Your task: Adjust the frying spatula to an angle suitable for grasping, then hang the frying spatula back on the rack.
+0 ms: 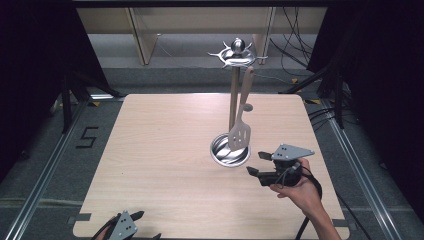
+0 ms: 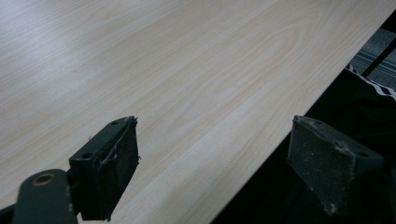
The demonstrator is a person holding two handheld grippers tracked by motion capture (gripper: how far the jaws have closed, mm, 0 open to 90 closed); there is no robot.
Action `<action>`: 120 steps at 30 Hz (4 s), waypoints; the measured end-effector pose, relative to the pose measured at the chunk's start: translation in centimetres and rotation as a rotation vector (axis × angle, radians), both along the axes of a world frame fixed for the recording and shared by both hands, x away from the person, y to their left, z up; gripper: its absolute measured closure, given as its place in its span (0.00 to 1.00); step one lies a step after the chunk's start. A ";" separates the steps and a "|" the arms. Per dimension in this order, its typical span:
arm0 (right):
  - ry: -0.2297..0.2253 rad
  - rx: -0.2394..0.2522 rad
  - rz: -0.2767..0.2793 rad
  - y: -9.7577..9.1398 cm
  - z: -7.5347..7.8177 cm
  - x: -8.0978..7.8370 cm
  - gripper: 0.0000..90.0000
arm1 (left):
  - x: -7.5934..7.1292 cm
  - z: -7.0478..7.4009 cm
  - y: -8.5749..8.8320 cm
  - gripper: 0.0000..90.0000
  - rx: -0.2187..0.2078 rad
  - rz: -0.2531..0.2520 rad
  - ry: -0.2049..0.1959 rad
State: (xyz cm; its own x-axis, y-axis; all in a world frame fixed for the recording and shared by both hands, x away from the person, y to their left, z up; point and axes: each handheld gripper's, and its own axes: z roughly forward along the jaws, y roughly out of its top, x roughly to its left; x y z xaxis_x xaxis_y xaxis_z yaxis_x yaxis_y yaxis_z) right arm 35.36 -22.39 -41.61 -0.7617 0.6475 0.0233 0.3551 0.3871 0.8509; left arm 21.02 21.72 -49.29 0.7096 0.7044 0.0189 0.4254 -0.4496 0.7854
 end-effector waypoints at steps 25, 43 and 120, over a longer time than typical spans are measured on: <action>0.037 -0.045 0.012 -0.8 -2.6 -0.6 0.37 | -0.2 0.2 0.1 0.17 0.027 -0.025 -0.015; 0.071 -0.045 0.018 -0.6 -3.2 -1.7 0.35 | -0.4 0.0 -0.1 0.17 0.009 -0.015 -0.014; 0.111 -0.090 -0.030 -3.7 -7.1 -7.5 0.31 | -0.4 -0.3 -0.2 0.17 0.044 -0.028 -0.002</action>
